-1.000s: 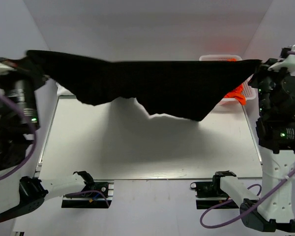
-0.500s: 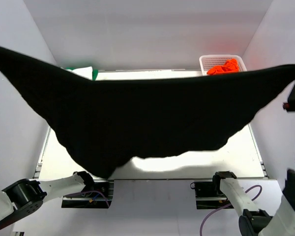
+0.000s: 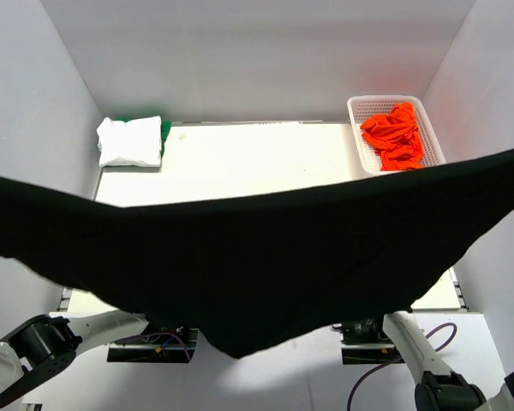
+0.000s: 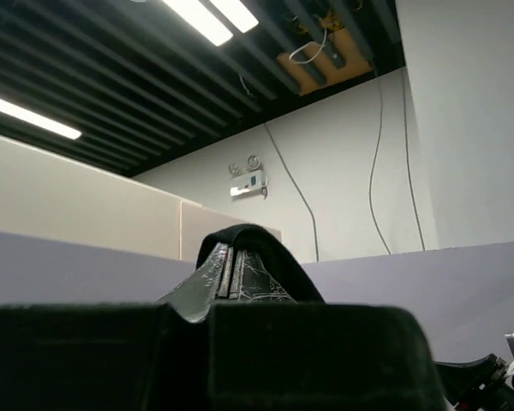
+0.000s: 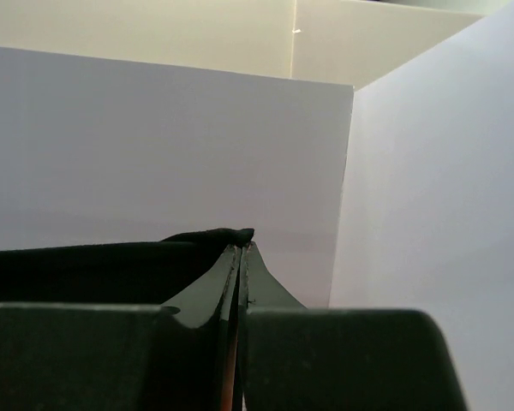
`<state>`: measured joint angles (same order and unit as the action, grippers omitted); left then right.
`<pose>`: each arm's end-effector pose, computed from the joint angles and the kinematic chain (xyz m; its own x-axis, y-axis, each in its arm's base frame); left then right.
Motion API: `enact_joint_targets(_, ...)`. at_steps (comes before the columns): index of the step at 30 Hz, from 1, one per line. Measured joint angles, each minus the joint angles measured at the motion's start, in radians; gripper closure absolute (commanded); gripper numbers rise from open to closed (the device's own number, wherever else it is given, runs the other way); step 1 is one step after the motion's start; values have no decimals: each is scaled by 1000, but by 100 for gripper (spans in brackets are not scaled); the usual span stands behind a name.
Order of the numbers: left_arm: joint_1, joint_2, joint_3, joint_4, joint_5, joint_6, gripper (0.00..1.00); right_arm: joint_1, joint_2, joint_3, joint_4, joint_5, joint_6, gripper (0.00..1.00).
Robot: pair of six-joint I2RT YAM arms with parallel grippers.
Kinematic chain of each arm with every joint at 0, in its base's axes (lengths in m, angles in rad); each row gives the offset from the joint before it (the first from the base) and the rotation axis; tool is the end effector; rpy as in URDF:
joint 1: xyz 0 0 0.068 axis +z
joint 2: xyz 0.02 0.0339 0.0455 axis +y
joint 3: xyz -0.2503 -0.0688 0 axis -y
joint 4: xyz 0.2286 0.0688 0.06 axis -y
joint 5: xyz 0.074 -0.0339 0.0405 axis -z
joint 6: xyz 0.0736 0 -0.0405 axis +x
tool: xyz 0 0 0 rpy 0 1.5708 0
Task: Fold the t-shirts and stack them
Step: Flatten out the tshirt
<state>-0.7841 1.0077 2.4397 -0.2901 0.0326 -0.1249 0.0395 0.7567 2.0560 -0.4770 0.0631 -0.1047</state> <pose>-0.0584 0.0548 0.6941 0.5498 -0.7242 -0.4163 0.7901 0.6126 -0.0224 -0.0579 -0.0069 0.6297 0.7278 -0.0756 -0.6816 0.0800 0.9965 -0.0252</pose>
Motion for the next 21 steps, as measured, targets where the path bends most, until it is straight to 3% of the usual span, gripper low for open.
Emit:
enact_joint_targets(4, 13, 1, -14, 30, 23, -9, 100, 0, -30, -26, 10, -14, 4, 100)
enact_joint_targets(8, 15, 2, -86, 39, -44, 34, 100, 0, -43, -127, 51, -17, 20, 100)
enact_joint_targets(14, 5, 44, -320, 119, -302, 185, 100, 0, 11, -407, 132, -11, 58, 100)
enact_joint_targets(21, 26, 220, -710, 360, -630, 422, 100, 0, 250, -739, 259, -12, 127, 100)
